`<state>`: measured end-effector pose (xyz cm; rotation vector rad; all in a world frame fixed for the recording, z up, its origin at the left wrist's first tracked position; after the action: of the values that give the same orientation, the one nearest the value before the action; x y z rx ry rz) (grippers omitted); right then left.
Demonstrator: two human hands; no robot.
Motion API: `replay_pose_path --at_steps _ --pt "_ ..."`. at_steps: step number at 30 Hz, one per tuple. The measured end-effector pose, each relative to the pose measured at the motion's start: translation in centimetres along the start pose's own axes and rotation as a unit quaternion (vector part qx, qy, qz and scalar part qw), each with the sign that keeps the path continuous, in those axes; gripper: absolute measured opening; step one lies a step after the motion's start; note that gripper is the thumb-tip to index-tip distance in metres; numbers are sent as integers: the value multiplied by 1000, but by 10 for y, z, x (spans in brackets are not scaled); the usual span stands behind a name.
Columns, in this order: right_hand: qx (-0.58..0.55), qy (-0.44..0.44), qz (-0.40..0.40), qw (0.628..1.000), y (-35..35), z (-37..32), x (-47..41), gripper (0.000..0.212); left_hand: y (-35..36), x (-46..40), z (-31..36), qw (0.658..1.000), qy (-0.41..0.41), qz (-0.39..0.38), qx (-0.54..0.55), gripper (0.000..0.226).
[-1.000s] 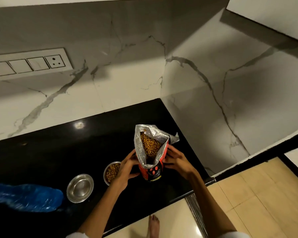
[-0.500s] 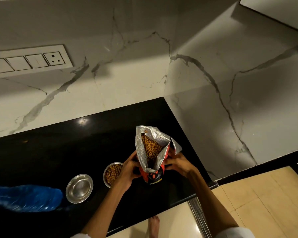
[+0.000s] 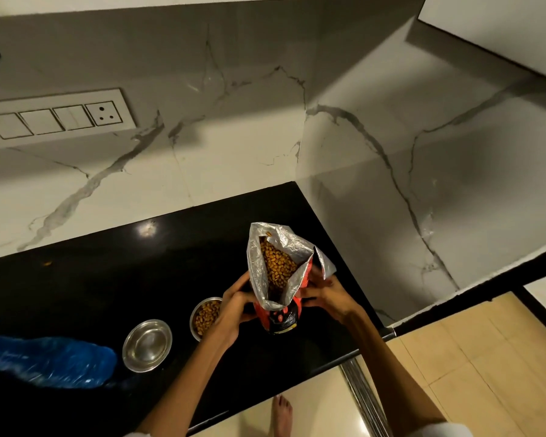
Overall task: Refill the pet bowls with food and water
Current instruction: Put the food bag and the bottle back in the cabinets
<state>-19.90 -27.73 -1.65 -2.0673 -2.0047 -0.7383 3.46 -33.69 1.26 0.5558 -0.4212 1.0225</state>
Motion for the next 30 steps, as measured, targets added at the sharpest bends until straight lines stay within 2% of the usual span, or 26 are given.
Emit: replay_pose_path --at_steps 5,7,11,12,16,21,25,30 --pt "15 -32 16 999 14 -23 22 94 -1 17 18 999 32 -14 -21 74" --pt "27 -41 32 998 19 -33 30 85 -2 24 28 998 46 -23 -29 74" --pt "22 -81 61 995 34 -60 51 38 0 46 56 995 75 -41 -48 73" --pt "15 -92 61 994 38 -67 56 32 0 50 63 994 79 -46 -52 74" --pt "16 -135 53 989 57 -101 81 39 2 75 95 991 96 -74 -62 76" --pt "38 -173 57 983 82 -145 113 60 6 106 134 986 133 -80 -63 70" --pt "35 -197 57 978 101 -176 138 60 10 135 164 980 159 -88 -81 60" --pt "55 -221 59 972 123 -216 166 54 18 178 207 975 180 -90 -96 58"
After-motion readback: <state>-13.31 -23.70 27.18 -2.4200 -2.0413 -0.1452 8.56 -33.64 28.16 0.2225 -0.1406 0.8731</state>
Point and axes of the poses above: each hand's wrist, its own x-axis away from the middle knuckle, its own y-axis out of the palm, z = x × y, the point moved 1 cm from there along -x, towards the middle knuckle, and after that the axes turned 5 degrees about -z, right-handed, at the moved point
